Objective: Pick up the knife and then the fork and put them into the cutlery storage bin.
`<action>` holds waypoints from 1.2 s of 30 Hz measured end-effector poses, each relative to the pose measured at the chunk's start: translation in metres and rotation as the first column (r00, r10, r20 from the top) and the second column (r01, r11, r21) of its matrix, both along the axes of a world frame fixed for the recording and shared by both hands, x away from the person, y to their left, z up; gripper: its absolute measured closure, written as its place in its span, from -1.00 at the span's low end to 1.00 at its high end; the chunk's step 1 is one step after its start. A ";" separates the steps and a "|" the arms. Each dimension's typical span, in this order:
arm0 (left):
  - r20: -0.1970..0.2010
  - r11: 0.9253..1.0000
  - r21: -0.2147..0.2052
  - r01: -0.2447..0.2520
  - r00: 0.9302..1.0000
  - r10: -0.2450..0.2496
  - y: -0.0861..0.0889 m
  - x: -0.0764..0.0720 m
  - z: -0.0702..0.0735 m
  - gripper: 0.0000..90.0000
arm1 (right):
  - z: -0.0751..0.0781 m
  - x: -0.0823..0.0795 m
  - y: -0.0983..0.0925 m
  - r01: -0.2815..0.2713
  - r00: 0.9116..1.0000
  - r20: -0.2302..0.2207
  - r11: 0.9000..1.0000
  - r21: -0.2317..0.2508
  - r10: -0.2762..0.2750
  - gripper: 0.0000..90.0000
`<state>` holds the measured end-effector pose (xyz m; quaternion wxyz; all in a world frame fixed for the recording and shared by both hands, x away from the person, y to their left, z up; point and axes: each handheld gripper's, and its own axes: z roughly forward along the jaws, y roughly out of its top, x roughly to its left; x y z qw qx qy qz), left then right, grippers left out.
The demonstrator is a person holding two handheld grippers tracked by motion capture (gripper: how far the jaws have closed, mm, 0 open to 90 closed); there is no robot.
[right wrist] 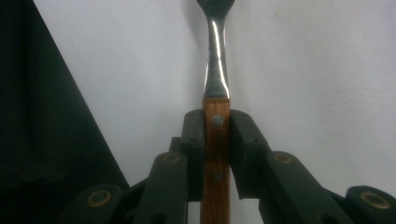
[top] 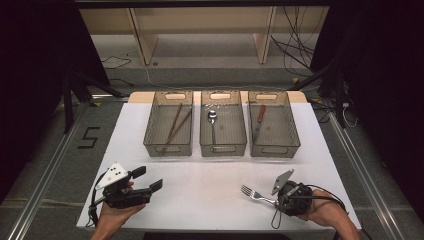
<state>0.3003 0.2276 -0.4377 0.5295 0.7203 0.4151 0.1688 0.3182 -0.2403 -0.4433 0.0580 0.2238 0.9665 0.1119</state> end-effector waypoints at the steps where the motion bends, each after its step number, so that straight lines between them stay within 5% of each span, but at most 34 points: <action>1: 0.001 1.000 -0.001 -0.001 1.000 0.001 0.000 0.000 0.000 -0.56 | 0.003 0.000 -0.001 0.012 1.000 0.006 1.000 0.017 -0.012 0.72; 8: 0.006 1.000 -0.004 -0.005 1.000 0.005 0.000 0.000 0.000 -0.56 | 0.015 0.008 -0.006 0.069 0.997 0.034 0.991 0.112 -0.074 0.72; 16: 0.008 1.000 -0.004 -0.003 1.000 0.003 0.001 0.000 -0.001 -0.57 | 0.028 0.025 -0.009 0.146 0.985 0.061 0.969 0.197 -0.161 0.72; 29: 0.020 1.000 -0.009 -0.005 1.000 0.006 0.002 0.000 -0.001 -0.58 | 0.047 0.058 -0.005 0.235 0.957 0.088 0.918 0.318 -0.276 0.72; 36: 0.025 1.000 -0.011 -0.006 1.000 0.006 0.002 0.000 -0.002 -0.58 | 0.058 0.077 -0.002 0.268 0.943 0.083 0.881 0.389 -0.323 0.72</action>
